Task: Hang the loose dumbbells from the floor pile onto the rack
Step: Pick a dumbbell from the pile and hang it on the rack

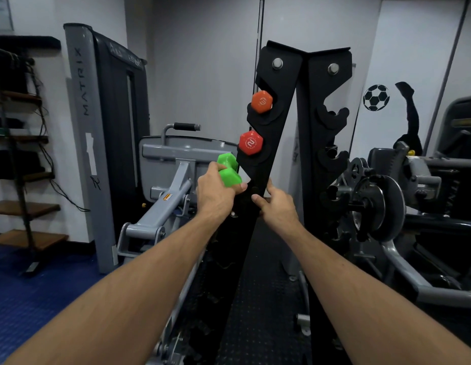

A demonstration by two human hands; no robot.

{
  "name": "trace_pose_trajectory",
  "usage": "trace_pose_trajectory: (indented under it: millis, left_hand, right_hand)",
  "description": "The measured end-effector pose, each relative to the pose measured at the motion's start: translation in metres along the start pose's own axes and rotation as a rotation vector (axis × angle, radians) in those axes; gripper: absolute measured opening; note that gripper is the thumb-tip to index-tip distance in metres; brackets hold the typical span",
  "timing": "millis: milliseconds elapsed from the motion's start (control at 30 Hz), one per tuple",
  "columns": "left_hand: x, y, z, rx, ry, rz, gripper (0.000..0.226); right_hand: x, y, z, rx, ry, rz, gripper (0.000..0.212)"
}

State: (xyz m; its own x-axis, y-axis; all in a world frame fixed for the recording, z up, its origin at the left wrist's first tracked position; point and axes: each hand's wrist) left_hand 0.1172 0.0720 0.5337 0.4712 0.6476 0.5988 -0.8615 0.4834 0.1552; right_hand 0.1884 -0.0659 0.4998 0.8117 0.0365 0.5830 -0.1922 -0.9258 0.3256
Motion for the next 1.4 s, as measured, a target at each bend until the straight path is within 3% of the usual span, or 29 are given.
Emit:
trace_pose_trajectory:
  millis: [500,1267,1400]
  left_hand:
    - [0.013,-0.012,-0.002,0.069,-0.089,-0.184,0.071]
    - [0.023,-0.007,-0.016,0.093,-0.194,-0.331,0.053]
    - [0.014,0.001,-0.025,-0.037,-0.127,-0.345,0.074]
  right_hand:
    - [-0.001,0.001,0.001,0.031,0.036,-0.007,0.057]
    - [0.009,-0.007,0.019,0.071,-0.035,-0.020,0.069]
    - [-0.001,0.006,0.025,0.029,-0.049,0.009,0.078]
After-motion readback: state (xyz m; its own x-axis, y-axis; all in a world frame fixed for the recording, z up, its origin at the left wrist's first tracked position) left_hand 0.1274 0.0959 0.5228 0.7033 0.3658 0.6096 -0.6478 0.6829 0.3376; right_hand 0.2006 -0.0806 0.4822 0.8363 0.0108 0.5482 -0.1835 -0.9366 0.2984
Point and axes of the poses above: each hand's wrist, its own x-axis towards the middle knuckle, its own y-axis out of the back of the hand, z = x × y, and after that the axes turned 12 degrees about z, right-handed
